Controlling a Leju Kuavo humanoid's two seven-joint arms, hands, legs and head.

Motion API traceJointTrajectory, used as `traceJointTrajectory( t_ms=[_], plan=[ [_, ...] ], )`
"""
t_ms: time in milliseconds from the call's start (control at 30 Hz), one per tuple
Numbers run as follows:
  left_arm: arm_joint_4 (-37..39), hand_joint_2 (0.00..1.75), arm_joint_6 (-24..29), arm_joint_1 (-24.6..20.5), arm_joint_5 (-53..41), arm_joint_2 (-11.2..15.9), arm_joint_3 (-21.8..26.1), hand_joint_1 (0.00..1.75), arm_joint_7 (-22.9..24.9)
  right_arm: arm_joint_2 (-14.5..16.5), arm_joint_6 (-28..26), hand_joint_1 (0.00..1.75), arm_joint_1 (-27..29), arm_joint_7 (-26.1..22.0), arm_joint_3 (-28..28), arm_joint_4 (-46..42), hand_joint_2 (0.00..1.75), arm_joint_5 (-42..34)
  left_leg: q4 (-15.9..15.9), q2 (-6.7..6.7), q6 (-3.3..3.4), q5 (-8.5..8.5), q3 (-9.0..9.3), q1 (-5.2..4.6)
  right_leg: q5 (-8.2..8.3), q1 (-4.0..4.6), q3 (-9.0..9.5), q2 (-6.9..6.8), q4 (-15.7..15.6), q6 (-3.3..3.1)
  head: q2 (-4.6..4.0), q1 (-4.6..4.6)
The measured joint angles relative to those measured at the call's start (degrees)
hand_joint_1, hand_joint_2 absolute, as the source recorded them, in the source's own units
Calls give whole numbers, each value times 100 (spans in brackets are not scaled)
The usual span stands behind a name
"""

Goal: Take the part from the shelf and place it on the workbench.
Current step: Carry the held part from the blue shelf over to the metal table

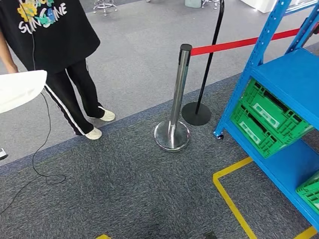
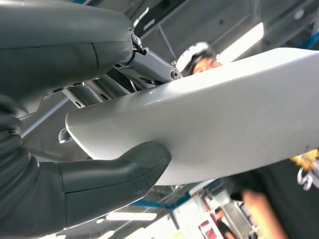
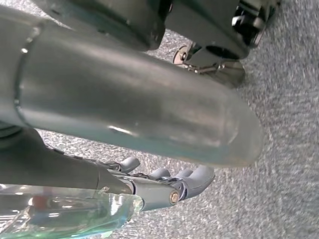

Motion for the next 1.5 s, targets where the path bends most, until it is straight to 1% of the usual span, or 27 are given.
traceJointTrajectory(
  t_ms=[33,100,167,200,267,300,367,433,467,533,600,667,733,767,833,900,967,1033,1100,1167,1233,1267,1300,1333,1400,1467,1500],
  plan=[
    [7,175,0,5,-1,9,-11,175,-3,0,-3,0,-3,-2,0,0,0,0,-4,-73,36,4,-8,0,-24,-13,7,-19,7,30,0,-3],
    [15,175,1,-8,1,35,-25,175,-5,1,-8,0,-7,-4,1,1,0,0,-12,-211,114,18,-10,13,-209,-47,-101,210,278,79,0,5],
    [19,175,1,-22,2,40,-45,175,-5,1,-15,0,0,-4,1,2,0,0,-13,-335,167,21,-10,14,-558,-62,-450,571,1006,91,0,14],
    [21,175,1,-19,2,28,-60,175,-5,0,-18,0,9,-4,1,3,0,0,-13,-404,181,20,-12,8,-700,-61,-659,656,1405,87,0,15],
    [25,175,0,-9,2,15,-78,175,-5,0,-20,0,26,-4,1,4,0,0,-10,-570,188,17,-11,-3,-684,-56,-874,714,1710,67,0,15],
    [26,175,0,-8,2,13,-82,175,-5,0,-21,0,29,-3,0,4,0,0,-9,-657,186,17,-8,-4,-511,-55,-818,737,1519,49,0,14],
    [27,175,0,-12,2,14,-81,175,-5,0,-22,0,27,-3,0,4,0,-2,-1,-819,168,20,-7,-1,-84,-71,-481,945,715,13,0,15],
    [27,175,-1,-19,2,15,-81,175,-5,1,-25,0,21,-3,0,4,0,-8,16,-961,116,33,-37,12,106,-84,-234,1138,172,7,0,11],
    [27,175,-1,-19,2,17,-81,175,-5,2,-26,0,18,-3,0,4,0,-11,15,-1031,76,49,-59,24,103,-77,-197,1154,109,0,0,9],
    [30,175,-2,-5,2,31,-79,175,-5,5,-27,0,11,-4,0,4,0,-16,1,-1129,2,81,-93,59,131,-60,-166,1015,94,-49,0,8],
    [33,175,-3,-9,2,52,-75,175,-5,8,-29,0,7,-6,0,4,0,-18,173,-899,-46,-33,-193,42,164,-64,-148,873,55,-124,0,-9],
    [36,175,-6,-28,5,45,-78,175,-5,9,-33,0,16,-7,0,4,0,-19,798,-523,-78,-372,-494,16,169,-54,-144,720,33,-174,0,-27],
    [40,175,-14,-7,9,15,-92,175,-5,9,-36,0,31,-6,0,4,0,-20,1490,-387,-105,-642,-822,28,161,-38,-153,560,33,-193,0,-30],
    [43,175,-18,11,11,4,-97,175,-5,9,-36,0,34,-6,0,4,0,-20,1611,-368,-112,-646,-873,35,157,-33,-157,481,33,-193,0,-31],
    [44,175,-21,26,17,-3,-96,175,-4,9,-36,0,30,-6,0,4,0,-21,1211,-298,-120,-388,-632,42,146,-28,-151,329,34,-181,0,-31],
    [44,175,-22,21,27,-1,-91,175,-3,8,-37,0,25,-7,0,4,0,-23,438,-32,-114,-106,-179,28,110,-3,-129,192,49,-140,0,-29],
    [44,175,-22,25,35,2,-89,175,0,5,-39,0,21,-8,0,4,0,-25,51,108,-57,-31,31,-8,72,28,-100,70,56,-82,0,-13],
    [44,175,-24,37,37,20,-83,175,7,5,-40,0,16,-10,0,4,0,-26,27,-40,31,-25,14,-31,51,24,-69,-46,41,-24,0,0],
    [43,175,-23,35,41,52,-70,175,20,7,-40,0,12,-16,0,4,0,-25,12,-185,108,-5,9,-16,-60,-9,-123,157,188,43,0,7],
    [40,175,-22,25,47,65,-65,175,33,7,-39,0,19,-20,0,4,0,-26,5,-310,172,8,6,0,-373,-31,-397,550,786,83,0,20],
    [38,175,-22,33,50,57,-70,175,37,7,-38,0,37,-20,0,4,0,-29,6,-456,200,11,-2,-8,-679,-32,-783,696,1553,85,0,24],
    [38,175,-23,43,50,55,-72,175,37,7,-38,0,44,-20,0,4,0,-31,7,-541,201,12,-4,-12,-699,-32,-895,710,1735,80,0,22],
    [38,175,-24,49,51,54,-73,175,38,7,-38,0,48,-20,0,4,0,-33,8,-629,199,14,-3,-13,-601,-33,-899,721,1686,70,0,22],
    [38,175,-24,51,51,55,-73,175,38,7,-38,0,49,-20,0,4,0,-35,10,-715,196,15,-1,-10,-408,-37,-789,757,1411,57,0,22],
    [38,175,-24,51,52,57,-71,175,39,6,-39,0,45,-20,0,4,0,-37,21,-877,169,20,-6,-1,-15,-64,-415,992,592,40,0,22],
    [37,175,-25,54,52,61,-68,175,39,6,-40,0,37,-20,0,4,0,-42,30,-1018,108,41,-42,12,123,-77,-190,1160,140,32,0,19],
    [36,175,-25,64,52,63,-66,175,39,7,-40,0,32,-20,0,4,0,-44,23,-1086,67,60,-63,23,115,-69,-166,1151,105,19,0,17]
  ],
)
